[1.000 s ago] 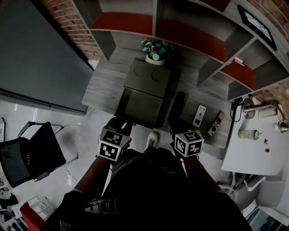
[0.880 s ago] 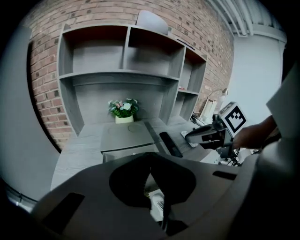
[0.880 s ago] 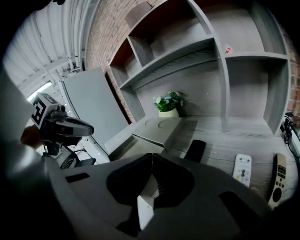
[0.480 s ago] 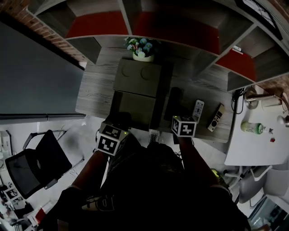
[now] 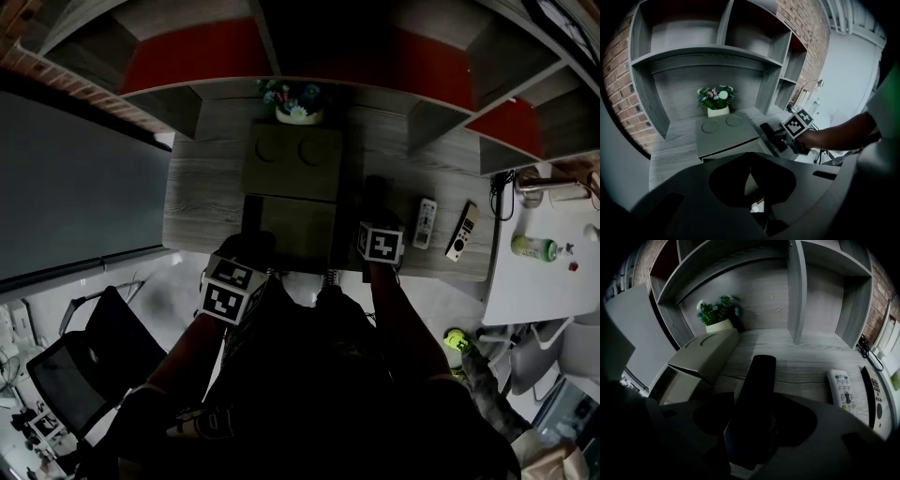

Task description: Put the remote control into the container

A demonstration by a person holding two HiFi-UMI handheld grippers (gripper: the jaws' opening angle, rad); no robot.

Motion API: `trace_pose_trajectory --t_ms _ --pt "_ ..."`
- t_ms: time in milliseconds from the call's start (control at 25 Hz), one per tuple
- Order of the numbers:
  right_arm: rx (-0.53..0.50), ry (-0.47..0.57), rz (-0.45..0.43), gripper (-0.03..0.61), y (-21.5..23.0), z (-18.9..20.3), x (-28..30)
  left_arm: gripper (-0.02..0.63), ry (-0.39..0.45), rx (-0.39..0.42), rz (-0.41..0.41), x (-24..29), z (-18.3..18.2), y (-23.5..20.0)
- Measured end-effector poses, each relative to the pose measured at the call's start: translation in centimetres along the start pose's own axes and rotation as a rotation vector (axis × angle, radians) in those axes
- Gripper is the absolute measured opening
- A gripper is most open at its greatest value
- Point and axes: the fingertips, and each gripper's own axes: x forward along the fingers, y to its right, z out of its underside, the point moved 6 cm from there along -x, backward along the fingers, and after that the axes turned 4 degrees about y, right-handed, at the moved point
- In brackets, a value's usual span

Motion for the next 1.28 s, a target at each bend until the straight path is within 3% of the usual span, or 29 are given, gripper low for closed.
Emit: trace_pose_trajectory --t_ms 200,400,520,600,760,1000,1120,1280 --pt "-0.022 -0.029 0.054 0.244 -0.1 0.4 0.5 0.006 0.014 -0.01 0.037 -0.7 0.1 -2.0" --pt "0.062 -0.005 0.039 0.242 0.4 0.0 0.3 0.006 0.023 -0.011 0.075 -0.9 0.6 -3.8" --pt "0.073 0.048 0.042 0.241 0.5 -0.6 -1.1 0.006 0.033 -0.011 0.09 -1.1 0.7 -4.9" --pt "0.008 0.107 0.039 0.241 -0.4 -1.6 -2.9 0.006 0.038 -0.017 0.093 -1.4 0.9 -5.7" --pt "-0.282 0.203 -0.108 0.241 -6.5 -3.9 -5.8 0.006 0.041 -0.04 0.085 -1.8 1.4 -7.2" --pt "-0.96 0.126 -0.314 0.241 -17.5 -1.9 -5.0 0.006 0.086 -0.066 0.09 -3.2 1.3 -8.2" --pt "-1.173 0.04 -0.348 0.241 -20.2 -0.3 -3.3 0.006 0.124 -0.069 0.086 -4.3 1.2 -8.5" --pt "-1.384 0.01 -0.323 0.241 -21.5 0.3 -1.1 0.006 0.132 -0.115 0.057 -5.6 2.7 -9.3"
